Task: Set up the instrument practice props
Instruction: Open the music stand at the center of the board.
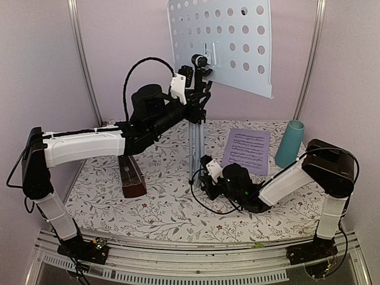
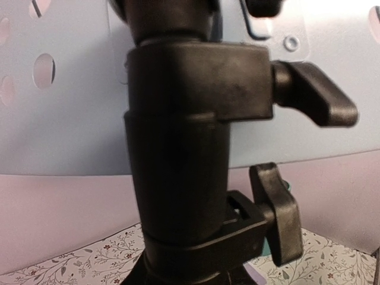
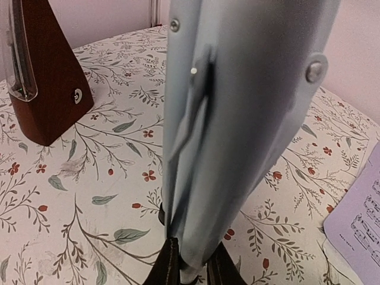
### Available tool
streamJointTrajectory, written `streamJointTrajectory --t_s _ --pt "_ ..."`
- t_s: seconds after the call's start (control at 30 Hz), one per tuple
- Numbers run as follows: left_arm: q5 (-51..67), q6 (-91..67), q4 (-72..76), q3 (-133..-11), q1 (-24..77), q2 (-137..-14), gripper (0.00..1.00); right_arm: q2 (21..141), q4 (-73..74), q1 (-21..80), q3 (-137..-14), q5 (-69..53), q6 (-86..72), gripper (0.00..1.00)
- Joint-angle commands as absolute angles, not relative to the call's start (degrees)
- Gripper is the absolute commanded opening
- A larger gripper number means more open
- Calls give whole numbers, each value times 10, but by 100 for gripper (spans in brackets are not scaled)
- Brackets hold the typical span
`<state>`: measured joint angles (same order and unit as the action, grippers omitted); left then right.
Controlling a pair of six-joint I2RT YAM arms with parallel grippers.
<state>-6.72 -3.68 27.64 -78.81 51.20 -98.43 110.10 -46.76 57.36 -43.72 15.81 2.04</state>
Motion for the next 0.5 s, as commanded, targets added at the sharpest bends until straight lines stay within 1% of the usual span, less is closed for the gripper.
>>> streamJointTrajectory --t_s 0.0,0.47 --pt "-61 -5 271 -798 508 -992 0 1054 -393 573 -428 168 11 0" --pt "-60 36 253 -790 510 -1012 0 975 -274 584 -354 164 -76 0"
